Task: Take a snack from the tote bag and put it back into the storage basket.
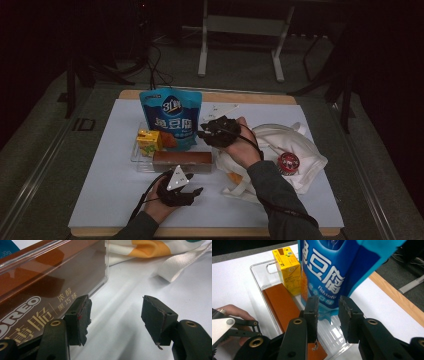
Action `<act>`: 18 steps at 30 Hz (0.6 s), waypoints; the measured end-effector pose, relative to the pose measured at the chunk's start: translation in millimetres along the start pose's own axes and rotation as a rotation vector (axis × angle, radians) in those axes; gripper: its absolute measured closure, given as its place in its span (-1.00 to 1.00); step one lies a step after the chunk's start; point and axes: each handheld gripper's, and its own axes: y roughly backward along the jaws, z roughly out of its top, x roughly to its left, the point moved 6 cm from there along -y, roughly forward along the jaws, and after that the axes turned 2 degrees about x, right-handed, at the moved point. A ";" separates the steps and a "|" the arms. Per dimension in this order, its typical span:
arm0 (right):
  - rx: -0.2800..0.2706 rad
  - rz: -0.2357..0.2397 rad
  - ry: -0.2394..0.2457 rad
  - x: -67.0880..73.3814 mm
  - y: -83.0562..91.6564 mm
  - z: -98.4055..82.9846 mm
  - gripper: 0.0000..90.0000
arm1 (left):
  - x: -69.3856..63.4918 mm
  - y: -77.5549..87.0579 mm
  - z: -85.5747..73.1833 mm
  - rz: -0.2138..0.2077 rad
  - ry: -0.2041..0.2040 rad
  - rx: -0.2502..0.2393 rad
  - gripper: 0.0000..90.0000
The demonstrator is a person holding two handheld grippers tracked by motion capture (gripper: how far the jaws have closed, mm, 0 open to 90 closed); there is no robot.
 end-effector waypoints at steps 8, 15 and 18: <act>0.016 -0.008 -0.007 -6.2 8.2 -5.8 0.50 | 0.1 0.0 0.0 -0.001 0.000 0.000 -0.11; 0.034 0.009 -0.014 -7.4 12.7 -12.9 0.39 | 0.0 0.0 0.0 0.002 -0.002 0.000 -0.11; 0.042 0.012 -0.006 -8.4 18.0 -16.1 0.36 | -0.2 0.0 0.0 0.003 -0.002 0.000 -0.11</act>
